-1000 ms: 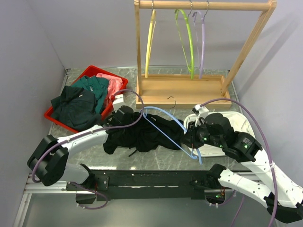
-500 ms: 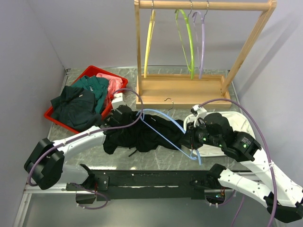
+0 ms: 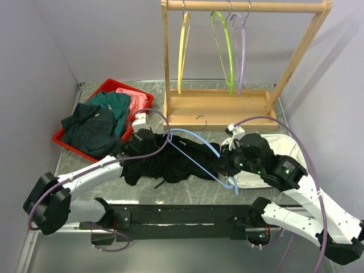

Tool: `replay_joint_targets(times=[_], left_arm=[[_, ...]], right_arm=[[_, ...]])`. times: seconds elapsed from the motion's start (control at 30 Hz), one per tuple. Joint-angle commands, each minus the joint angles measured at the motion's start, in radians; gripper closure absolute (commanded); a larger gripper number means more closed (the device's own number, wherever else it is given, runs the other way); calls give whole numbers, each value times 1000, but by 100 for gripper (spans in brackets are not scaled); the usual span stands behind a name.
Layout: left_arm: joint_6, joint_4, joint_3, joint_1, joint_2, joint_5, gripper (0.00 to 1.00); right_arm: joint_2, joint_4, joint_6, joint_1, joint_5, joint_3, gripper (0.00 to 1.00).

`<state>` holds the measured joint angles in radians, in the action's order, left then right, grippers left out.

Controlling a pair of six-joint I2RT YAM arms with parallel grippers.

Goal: Place the shorts on the hanger

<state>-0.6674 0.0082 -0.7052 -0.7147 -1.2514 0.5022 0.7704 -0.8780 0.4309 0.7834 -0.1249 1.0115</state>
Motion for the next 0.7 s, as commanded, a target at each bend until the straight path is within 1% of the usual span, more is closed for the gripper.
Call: replay_joint_targets(times=[0.0,0.1,0.2,0.4,0.5,0.57,0.67], left_arm=[[74,96,49,-3,89,-40,99],[110,141,93,-3,145,-71,99],[117,145,110,-3,193,-62,99],[104,128,90,-5,211,-53,99],[97,137,82,-3,222,-71,99],[97,138,75,-3,231,-74,99],[106,124,59,-5,250,-80,99]], right_arm=[[-3,85,-41,5,91,25,100],[6,70,-63,7,117,35,100],[0,57,-87,8,81,38,100],[-22,25,-106,43,-15,-7,100],[-19,25,-92,109,-32,-22,100],[-11,30,-80,183,-36,-25,100],[0,31,-61,275,-1,-13,100]])
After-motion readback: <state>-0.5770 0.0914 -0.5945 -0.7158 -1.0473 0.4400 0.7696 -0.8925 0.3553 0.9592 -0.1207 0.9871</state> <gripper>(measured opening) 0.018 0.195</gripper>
